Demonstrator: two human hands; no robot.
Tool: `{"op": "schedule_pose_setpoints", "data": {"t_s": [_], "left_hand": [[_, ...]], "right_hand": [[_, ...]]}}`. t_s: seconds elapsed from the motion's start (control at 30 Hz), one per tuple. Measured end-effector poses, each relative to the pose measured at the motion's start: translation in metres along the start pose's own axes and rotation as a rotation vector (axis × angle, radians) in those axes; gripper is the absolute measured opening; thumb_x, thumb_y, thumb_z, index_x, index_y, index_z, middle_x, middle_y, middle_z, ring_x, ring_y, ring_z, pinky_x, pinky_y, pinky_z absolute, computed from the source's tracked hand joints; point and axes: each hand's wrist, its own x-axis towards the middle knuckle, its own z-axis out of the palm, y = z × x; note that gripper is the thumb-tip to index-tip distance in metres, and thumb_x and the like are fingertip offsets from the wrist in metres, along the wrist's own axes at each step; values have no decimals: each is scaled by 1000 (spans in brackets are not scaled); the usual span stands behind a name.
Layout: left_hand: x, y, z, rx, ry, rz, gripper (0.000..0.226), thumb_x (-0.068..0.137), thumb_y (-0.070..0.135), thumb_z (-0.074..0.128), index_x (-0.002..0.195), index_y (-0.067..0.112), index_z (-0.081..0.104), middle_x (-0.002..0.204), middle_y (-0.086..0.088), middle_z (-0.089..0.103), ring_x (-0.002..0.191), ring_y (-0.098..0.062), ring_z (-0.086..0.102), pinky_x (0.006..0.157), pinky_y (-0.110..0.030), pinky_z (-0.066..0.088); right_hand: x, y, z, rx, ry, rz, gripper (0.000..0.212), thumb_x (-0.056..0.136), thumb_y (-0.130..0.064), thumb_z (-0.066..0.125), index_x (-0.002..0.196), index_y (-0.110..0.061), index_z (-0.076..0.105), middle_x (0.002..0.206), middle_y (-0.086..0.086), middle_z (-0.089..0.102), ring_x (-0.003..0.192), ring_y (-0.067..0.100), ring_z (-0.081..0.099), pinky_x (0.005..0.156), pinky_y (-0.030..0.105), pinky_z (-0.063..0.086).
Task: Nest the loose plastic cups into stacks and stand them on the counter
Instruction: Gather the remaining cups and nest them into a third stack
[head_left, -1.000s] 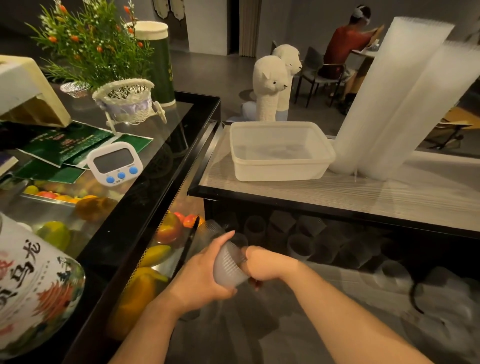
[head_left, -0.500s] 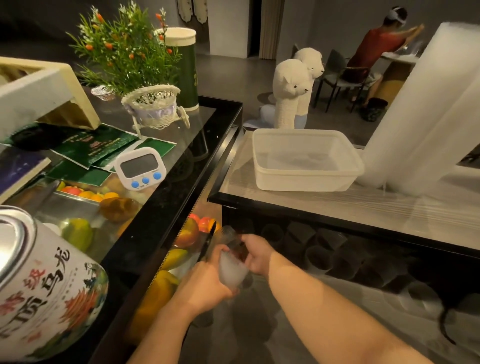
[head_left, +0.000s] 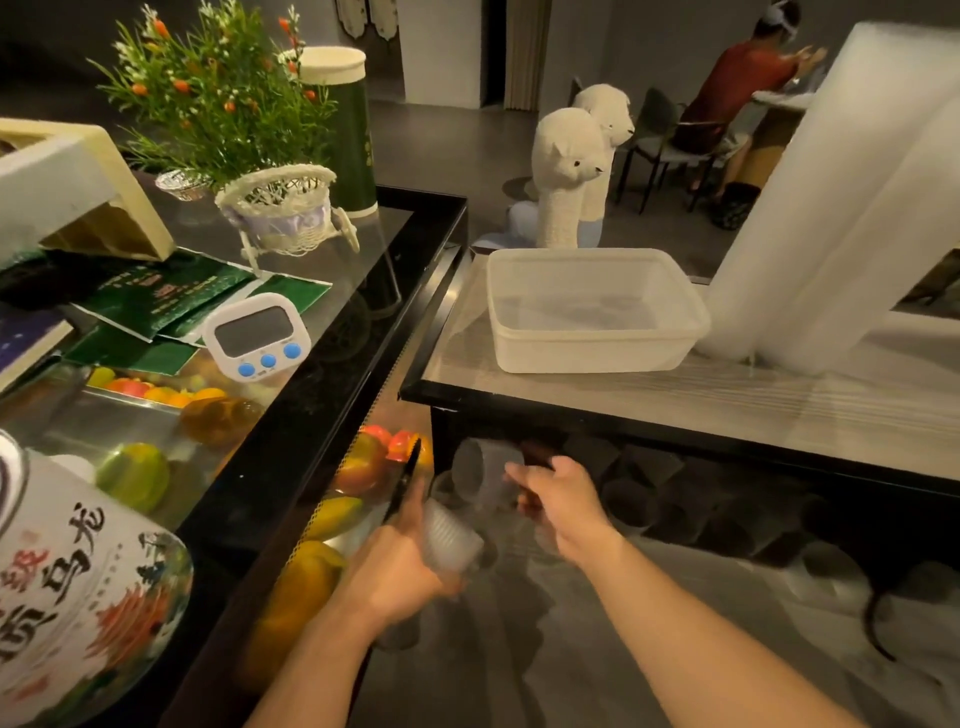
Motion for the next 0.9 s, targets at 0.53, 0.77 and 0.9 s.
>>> {"op": "schedule_pose_setpoints", "data": {"t_s": [0.53,0.77,0.9], "left_hand": [[-6,9,-4,-60,-21,111,122,69,35,84,152,54,-3,122,12,56,95,-13,65,73,-25,58],[-2,10,-6,-225,170,48,114,71,32,88,151,41,7,127,7,45,106,-14,53,87,-32,55],[-2,8,-4,-262,222,62,118,65,30,94,146,45,8,134,7,38,118,-17,51,87,-36,60]], "right_hand": [[-52,-1,11,-688,-394,-476,32,100,-23,53,130,-26,63,116,-13,65,104,-1,60,95,22,51],[-23,23,17,-516,50,-455,25,100,-28,51,122,-36,59,117,-6,61,103,7,58,95,34,50],[-27,59,25,-1105,-203,-461,36,95,-26,56,131,-25,53,133,1,50,121,23,54,103,32,44]]}}
